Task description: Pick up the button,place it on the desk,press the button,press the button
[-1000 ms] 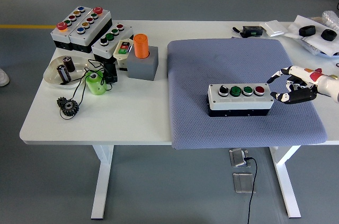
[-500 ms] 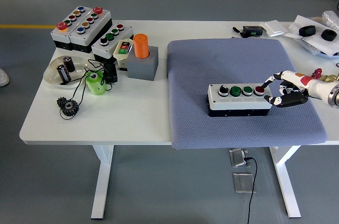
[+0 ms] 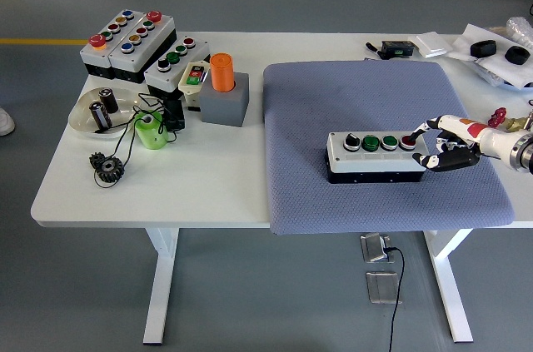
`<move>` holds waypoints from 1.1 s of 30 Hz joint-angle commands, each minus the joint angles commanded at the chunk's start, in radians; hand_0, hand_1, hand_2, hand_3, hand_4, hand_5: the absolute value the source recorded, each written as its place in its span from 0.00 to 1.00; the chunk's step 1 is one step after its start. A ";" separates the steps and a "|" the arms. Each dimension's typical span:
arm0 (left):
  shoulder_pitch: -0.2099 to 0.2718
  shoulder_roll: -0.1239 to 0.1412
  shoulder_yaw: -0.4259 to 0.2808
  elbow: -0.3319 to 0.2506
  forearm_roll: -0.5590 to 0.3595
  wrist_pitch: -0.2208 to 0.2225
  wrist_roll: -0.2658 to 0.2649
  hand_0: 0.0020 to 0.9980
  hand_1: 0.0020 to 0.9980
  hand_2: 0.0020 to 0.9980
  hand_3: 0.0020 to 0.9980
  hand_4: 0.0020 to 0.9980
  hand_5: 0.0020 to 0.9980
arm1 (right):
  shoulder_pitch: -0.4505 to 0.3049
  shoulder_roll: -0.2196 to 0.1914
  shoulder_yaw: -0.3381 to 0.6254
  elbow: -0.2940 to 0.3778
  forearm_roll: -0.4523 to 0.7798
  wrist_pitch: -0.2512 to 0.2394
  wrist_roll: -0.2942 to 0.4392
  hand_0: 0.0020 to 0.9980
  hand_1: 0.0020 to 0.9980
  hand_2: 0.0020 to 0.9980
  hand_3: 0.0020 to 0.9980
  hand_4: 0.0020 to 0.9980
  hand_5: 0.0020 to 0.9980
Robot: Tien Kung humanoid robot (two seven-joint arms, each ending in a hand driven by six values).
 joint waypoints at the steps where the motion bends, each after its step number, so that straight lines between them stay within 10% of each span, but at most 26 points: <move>1: 0.000 0.000 0.000 0.000 0.000 0.000 0.000 0.66 0.70 0.73 0.51 0.31 0.97 | 0.000 0.000 -0.002 -0.001 -0.001 0.001 -0.001 0.03 0.00 0.10 0.76 0.62 0.41; 33: 0.008 0.000 0.012 0.000 -0.005 -0.001 0.000 0.66 0.70 0.73 0.51 0.32 0.97 | 0.011 0.033 0.021 0.042 -0.022 -0.006 -0.010 0.04 0.00 0.10 0.76 0.62 0.40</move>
